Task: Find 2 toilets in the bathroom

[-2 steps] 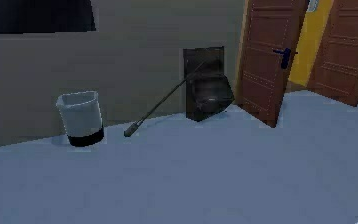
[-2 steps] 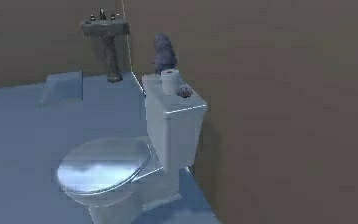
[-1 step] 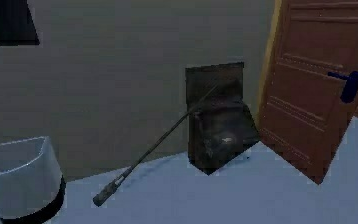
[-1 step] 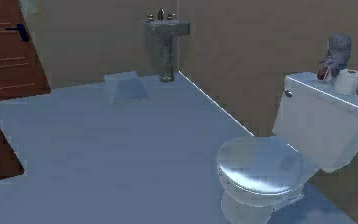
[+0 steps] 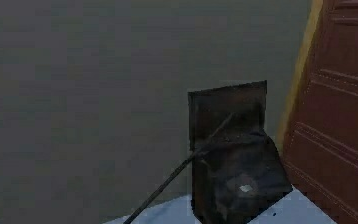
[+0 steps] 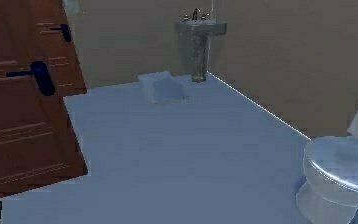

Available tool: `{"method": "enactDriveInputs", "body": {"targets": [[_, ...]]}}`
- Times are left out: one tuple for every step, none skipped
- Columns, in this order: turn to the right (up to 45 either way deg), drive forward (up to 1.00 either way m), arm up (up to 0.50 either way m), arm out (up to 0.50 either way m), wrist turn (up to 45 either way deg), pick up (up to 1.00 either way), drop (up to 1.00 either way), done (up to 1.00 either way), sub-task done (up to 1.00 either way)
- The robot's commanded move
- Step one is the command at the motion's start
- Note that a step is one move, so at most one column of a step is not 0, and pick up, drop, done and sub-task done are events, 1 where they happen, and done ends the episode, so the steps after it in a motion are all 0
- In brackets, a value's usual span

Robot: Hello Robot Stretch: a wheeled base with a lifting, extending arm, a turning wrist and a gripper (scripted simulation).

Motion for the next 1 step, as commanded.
{"method": "enactDriveInputs", "body": {"targets": [[21.0, 0.0, 0.0, 0.0, 0.0, 0.0, 0.0, 0.0, 0.0]]}}
